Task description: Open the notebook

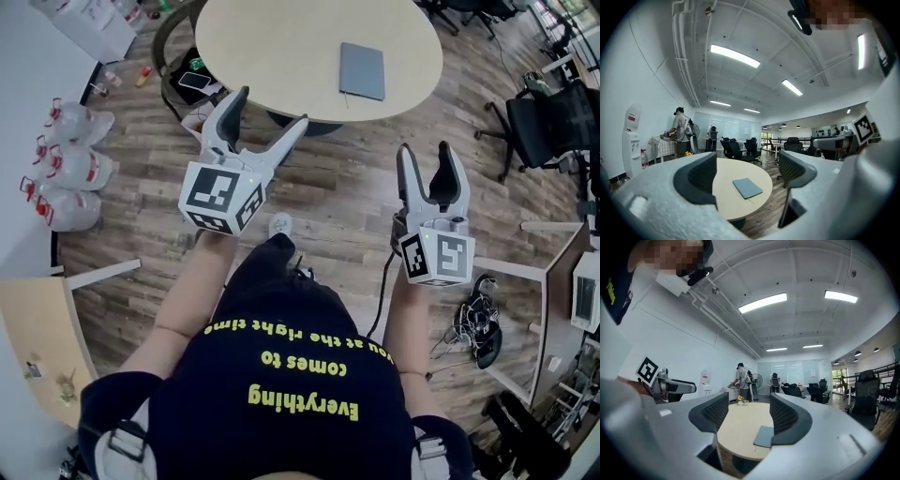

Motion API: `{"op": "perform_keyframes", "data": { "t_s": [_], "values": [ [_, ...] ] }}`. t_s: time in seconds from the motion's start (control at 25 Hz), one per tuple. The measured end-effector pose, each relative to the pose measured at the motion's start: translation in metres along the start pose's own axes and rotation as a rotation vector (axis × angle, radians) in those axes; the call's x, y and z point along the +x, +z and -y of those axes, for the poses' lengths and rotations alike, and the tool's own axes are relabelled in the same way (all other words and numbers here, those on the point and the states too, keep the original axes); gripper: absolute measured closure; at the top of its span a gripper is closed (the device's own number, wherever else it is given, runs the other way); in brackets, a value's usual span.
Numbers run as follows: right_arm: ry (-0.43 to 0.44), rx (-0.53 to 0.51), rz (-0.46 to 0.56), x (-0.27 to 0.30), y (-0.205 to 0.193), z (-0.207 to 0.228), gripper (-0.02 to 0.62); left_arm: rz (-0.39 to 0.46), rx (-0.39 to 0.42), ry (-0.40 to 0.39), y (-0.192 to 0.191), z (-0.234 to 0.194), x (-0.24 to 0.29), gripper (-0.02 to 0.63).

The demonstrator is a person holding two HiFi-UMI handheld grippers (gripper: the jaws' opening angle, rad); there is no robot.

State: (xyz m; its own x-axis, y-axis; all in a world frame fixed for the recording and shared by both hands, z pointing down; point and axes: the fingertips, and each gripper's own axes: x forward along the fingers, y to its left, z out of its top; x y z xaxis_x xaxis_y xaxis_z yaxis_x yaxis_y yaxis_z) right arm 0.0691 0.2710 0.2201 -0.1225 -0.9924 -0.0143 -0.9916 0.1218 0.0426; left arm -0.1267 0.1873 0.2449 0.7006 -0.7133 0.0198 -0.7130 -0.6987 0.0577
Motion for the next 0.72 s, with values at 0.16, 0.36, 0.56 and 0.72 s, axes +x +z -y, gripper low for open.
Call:
{"op": "perform_keyframes", "data": {
  "t_s": [0.16,0.36,0.56,0.72],
  "values": [
    [-0.020,0.004,0.012,0.045,0.002,-0.003,0.319,0.003,-0.013,-0.021,0.005,-0.035,0.033,0.186],
    [-0.041,0.029,-0.010,0.084,-0.006,-0.010,0.314,-0.027,-0.012,-0.061,-0.004,-0.065,0.057,0.186],
    [-0.046,0.043,-0.019,0.105,-0.005,-0.007,0.311,-0.042,-0.033,-0.101,-0.012,-0.073,0.079,0.186],
    [-0.048,0.032,-0.035,0.118,-0.009,0.000,0.308,-0.046,-0.048,-0.104,-0.017,-0.080,0.095,0.186]
  ]
}}
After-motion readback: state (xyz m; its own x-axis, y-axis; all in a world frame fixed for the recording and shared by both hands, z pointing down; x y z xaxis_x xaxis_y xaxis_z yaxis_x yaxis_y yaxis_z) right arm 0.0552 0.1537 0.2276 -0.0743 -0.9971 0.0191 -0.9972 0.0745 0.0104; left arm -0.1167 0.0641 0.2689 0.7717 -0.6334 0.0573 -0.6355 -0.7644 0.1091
